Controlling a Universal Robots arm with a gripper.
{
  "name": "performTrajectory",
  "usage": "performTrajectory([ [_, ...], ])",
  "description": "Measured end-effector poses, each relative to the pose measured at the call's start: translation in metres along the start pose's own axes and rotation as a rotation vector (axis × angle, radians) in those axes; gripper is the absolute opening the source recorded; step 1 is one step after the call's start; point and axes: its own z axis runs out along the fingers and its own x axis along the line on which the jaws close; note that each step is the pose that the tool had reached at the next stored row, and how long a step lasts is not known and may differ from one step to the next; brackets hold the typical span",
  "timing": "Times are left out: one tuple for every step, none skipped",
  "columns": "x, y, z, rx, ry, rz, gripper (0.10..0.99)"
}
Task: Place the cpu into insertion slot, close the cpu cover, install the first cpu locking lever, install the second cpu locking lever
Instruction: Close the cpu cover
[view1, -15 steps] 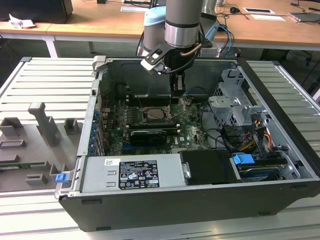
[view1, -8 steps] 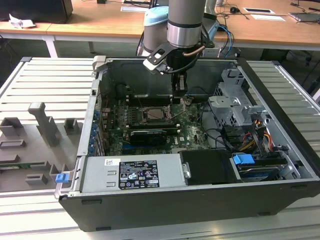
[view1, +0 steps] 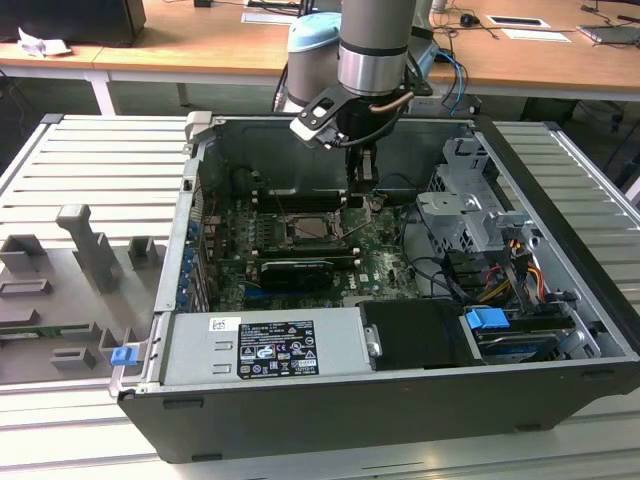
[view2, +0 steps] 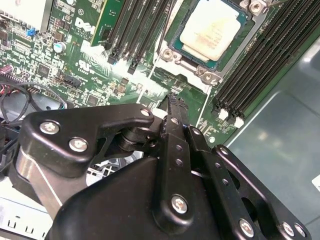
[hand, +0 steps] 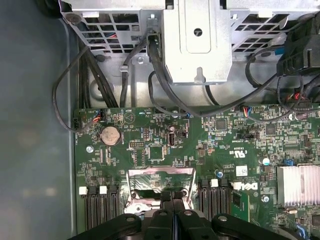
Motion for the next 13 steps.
performTrajectory([
  [0.0000,0.0005,0.0000,0.000,-0.0001,0.000,0.106],
  [0.0000,0.0009,0.0000,0.001,-0.0001,0.000,0.106],
  [0.0001,0.0014,0.0000,0.001,-0.0001,0.000,0.106],
  [0.0001,0.0021,0.0000,0.001,-0.0002,0.000,0.106],
  [0.0001,0.0025,0.0000,0.001,-0.0002,0.000,0.106],
  [0.0001,0.0029,0.0000,0.001,-0.0002,0.000,0.106],
  [0.0001,0.0033,0.0001,0.002,-0.0003,0.000,0.106],
  [0.0001,0.0038,0.0001,0.002,-0.0003,0.000,0.106],
  [0.0001,0.0042,0.0001,0.002,-0.0003,0.000,0.106],
  [0.0002,0.0046,0.0001,0.002,-0.0003,0.000,0.106],
  [0.0002,0.0051,0.0001,0.002,-0.0003,0.000,0.106],
  [0.0002,0.0055,0.0001,0.003,-0.0003,0.000,0.106],
  [0.0002,0.0062,0.0002,0.003,-0.0004,0.000,0.106],
])
